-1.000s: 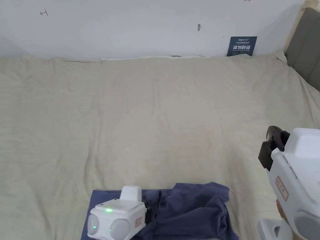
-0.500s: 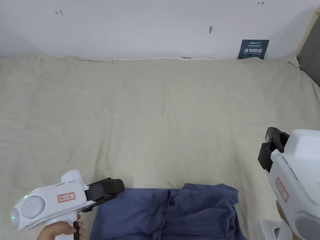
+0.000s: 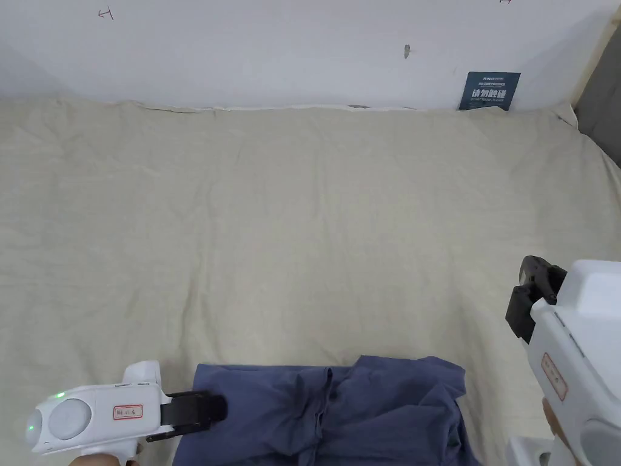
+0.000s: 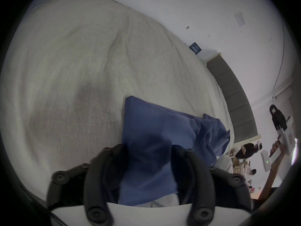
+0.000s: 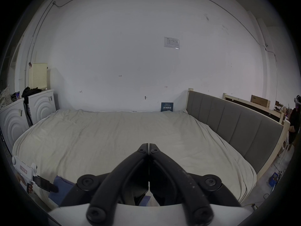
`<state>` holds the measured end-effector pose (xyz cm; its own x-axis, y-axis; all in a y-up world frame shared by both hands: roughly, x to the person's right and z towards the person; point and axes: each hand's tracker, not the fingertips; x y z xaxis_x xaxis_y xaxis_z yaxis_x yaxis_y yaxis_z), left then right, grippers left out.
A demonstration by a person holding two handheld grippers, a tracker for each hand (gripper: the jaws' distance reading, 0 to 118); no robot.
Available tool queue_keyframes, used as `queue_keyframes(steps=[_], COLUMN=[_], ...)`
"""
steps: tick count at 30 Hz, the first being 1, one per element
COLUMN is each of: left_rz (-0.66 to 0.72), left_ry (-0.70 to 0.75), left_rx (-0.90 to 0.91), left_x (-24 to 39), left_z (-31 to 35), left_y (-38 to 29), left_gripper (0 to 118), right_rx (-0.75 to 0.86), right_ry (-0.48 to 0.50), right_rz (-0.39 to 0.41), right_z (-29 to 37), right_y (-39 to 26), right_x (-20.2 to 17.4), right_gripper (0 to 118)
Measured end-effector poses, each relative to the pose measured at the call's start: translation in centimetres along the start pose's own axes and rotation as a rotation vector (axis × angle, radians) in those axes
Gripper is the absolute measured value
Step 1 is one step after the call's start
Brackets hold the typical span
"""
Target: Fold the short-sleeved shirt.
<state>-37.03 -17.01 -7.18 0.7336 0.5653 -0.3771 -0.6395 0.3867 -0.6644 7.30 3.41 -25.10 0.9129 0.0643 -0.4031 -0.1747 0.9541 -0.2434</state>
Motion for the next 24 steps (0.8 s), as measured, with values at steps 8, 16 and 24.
queue_keyframes(steps=[8, 16, 24], left_rz=[-0.063, -0.086, -0.021], left_ry=[0.078, 0.218, 0.326], left_rx=[0.023, 0.136, 0.184], left_x=[1.8, 4.6, 2.9], left_z=[0.1, 5.5, 11.0], left_y=[-0.5, -0.1, 1.2], left_gripper=[10, 7, 7], right_rx=[-0.012, 0.009, 0.021], right_ry=[0.004, 0.03, 0.062], right_rz=[-0.008, -0.002, -0.004], right_z=[-0.3, -0.7, -0.8], right_y=[-0.1, 0.7, 0.8], right_x=[-0.2, -0.7, -0.6], right_gripper=[2, 2, 2])
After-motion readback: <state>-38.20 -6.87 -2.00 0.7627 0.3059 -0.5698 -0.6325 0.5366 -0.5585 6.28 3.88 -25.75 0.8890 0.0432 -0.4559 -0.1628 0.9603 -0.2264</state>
